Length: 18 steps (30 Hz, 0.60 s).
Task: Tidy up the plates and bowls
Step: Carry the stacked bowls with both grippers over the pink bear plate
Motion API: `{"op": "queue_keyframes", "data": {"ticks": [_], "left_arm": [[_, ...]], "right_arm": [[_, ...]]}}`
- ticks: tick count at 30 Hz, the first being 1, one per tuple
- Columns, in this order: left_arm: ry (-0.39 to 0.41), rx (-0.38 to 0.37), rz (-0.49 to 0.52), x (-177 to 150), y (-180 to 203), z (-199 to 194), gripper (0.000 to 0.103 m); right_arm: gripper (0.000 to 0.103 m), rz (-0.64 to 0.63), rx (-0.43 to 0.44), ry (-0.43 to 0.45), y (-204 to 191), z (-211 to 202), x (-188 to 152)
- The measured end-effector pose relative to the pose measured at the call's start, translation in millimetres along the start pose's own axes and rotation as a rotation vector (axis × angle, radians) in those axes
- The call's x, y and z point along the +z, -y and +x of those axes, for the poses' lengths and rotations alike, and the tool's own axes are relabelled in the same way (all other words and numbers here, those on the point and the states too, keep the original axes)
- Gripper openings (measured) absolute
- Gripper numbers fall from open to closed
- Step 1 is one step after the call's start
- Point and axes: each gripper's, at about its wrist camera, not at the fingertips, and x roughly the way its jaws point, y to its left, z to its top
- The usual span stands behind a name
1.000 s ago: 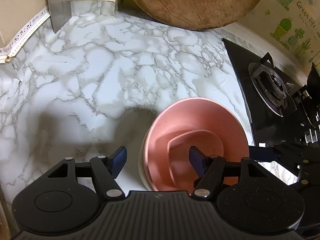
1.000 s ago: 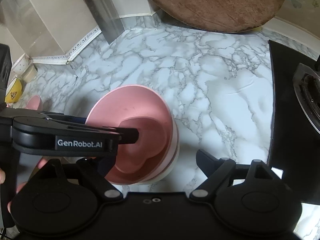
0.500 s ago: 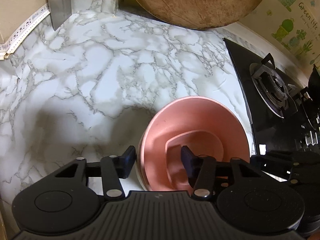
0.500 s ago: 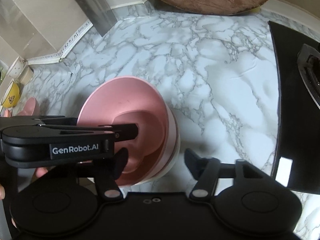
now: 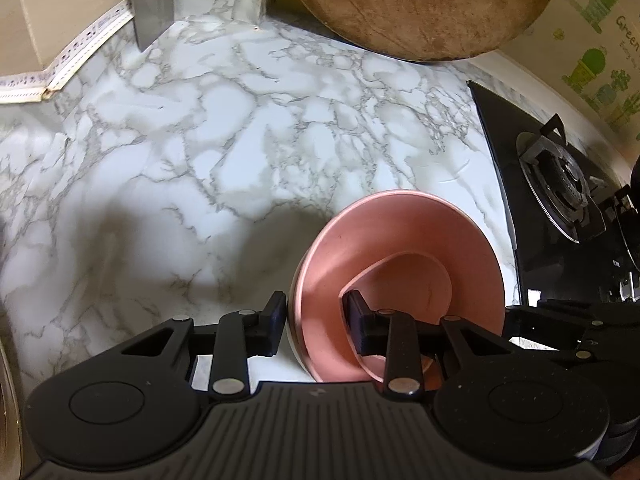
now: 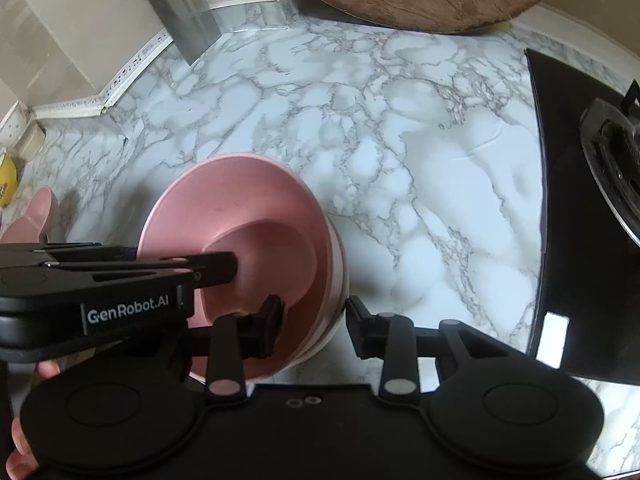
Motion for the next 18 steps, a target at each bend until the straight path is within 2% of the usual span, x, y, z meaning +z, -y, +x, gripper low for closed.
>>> {"op": "queue_keyframes", "data": {"ticks": [10, 18], "left_arm": [[0.020, 0.023, -0.072, -2, -22, -25, 0.032], [0.064, 0.054, -0.144, 0, -50, -62, 0.032]], "right_arm": [[0.031, -0.082, 0.000, 0.007, -29, -9, 8], [0.031, -0.170, 0.030, 0.031, -67, -23, 21]]}}
